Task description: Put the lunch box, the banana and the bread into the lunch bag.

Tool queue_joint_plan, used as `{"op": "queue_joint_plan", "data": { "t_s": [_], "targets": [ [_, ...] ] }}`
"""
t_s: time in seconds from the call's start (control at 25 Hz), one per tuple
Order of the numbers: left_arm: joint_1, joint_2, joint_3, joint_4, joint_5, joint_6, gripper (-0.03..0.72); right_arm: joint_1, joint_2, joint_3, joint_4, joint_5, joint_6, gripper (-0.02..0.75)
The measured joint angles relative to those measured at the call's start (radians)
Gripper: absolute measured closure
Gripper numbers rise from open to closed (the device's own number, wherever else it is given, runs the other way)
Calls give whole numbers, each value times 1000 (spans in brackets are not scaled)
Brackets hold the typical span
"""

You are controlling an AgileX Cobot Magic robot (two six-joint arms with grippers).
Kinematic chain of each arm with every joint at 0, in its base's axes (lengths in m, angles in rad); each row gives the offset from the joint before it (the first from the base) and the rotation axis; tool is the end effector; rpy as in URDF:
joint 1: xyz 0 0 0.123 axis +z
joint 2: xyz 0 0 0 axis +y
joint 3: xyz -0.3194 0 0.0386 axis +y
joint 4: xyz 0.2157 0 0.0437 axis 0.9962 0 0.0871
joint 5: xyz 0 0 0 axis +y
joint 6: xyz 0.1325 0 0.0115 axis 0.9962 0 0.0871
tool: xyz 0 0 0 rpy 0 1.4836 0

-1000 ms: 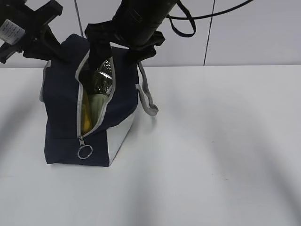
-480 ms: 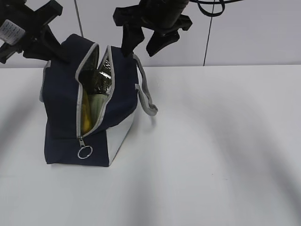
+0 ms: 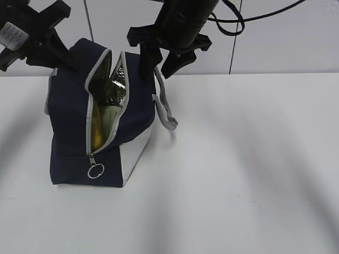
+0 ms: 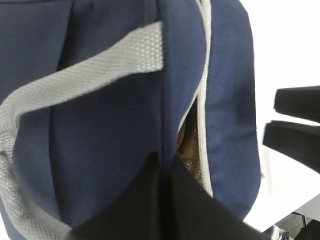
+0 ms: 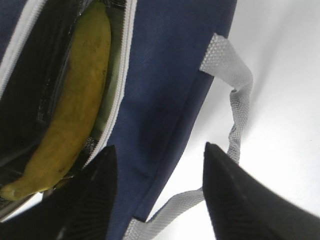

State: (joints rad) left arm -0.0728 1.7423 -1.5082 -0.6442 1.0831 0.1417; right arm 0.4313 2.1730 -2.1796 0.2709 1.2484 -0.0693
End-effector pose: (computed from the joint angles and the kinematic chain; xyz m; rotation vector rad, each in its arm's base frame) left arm 0.3542 -0.0966 0.3215 0.0053 2.6693 -0.8378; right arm 0.4232 0.2319 0.2924 -0.6374 2.6690 0.4778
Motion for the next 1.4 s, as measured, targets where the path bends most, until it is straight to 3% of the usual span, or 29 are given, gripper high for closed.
{"op": "queue_joint_plan", "data": {
  "t_s": [0.28, 0.36, 0.52, 0.6, 0.76, 1.04, 1.4],
  "targets": [
    [0, 0, 0, 0, 0, 7, 691, -2, 51, 0, 40, -17, -6, 386],
    [0, 0, 0, 0, 0, 8, 691, -2, 57, 0, 47, -31, -10, 465],
    [0, 0, 0, 0, 0, 10, 691, -2, 57, 0, 50, -45, -21, 693],
    [0, 0, 0, 0, 0, 10, 691, -2, 57, 0, 50, -45, -43, 734],
    [0, 0, 0, -28, 3, 50, 691, -2, 55, -16, 38, -15, -74, 743],
    [0, 2, 0, -273, -6, 162, 691, -2, -50, -28, -63, 13, -81, 745],
    [-67, 14, 0, -374, -112, 191, 691, -101, -127, -32, -75, 24, -37, 746]
  ]
}}
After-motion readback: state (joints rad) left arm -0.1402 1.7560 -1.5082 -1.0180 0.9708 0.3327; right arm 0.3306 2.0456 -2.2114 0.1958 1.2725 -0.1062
